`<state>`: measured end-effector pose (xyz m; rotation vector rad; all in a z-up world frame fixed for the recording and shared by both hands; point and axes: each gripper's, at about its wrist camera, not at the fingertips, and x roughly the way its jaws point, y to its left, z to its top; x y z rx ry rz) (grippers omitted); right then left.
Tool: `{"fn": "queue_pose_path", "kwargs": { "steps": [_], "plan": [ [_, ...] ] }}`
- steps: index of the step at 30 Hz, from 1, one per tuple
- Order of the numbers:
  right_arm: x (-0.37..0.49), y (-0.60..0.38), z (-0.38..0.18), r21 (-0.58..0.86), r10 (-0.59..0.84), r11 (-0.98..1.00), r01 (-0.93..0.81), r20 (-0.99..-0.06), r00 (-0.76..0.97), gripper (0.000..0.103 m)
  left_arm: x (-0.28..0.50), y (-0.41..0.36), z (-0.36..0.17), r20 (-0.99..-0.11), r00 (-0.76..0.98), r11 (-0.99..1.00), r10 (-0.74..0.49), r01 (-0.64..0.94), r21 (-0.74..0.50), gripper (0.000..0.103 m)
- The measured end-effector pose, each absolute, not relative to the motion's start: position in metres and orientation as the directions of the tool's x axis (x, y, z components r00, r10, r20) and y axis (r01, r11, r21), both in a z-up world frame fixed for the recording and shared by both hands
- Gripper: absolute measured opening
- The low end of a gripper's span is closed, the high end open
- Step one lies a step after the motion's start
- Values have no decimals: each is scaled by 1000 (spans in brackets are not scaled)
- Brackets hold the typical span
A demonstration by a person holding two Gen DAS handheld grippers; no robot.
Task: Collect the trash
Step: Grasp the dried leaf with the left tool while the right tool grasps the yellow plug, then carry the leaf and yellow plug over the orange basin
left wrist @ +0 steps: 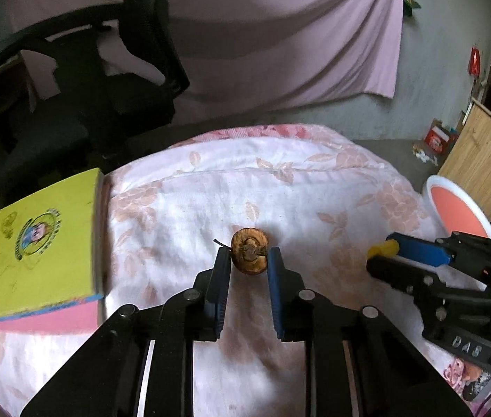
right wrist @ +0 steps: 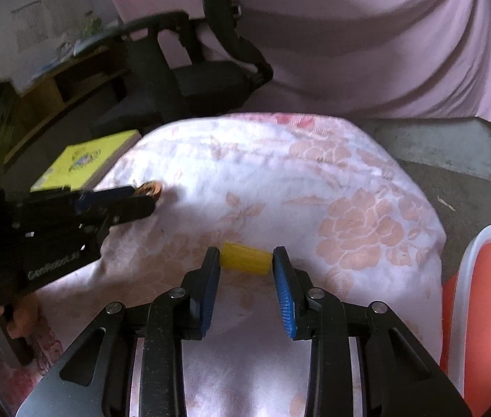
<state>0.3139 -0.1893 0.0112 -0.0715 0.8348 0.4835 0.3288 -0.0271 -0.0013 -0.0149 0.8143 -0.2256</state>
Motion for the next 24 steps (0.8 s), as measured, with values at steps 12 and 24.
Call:
{"fn": "queue_pose_path", "kwargs": {
  "steps": [12, 24],
  "plan": [
    [275, -212, 48, 102, 423, 897, -431, -483, 766, 29, 266, -23, 32, -522, 828, 977, -204, 136, -166, 18],
    [240, -260, 74, 147, 383, 923, -356, -264, 885, 29, 240, -66, 68, -398, 896, 980, -199, 180, -84, 18]
  ]
}}
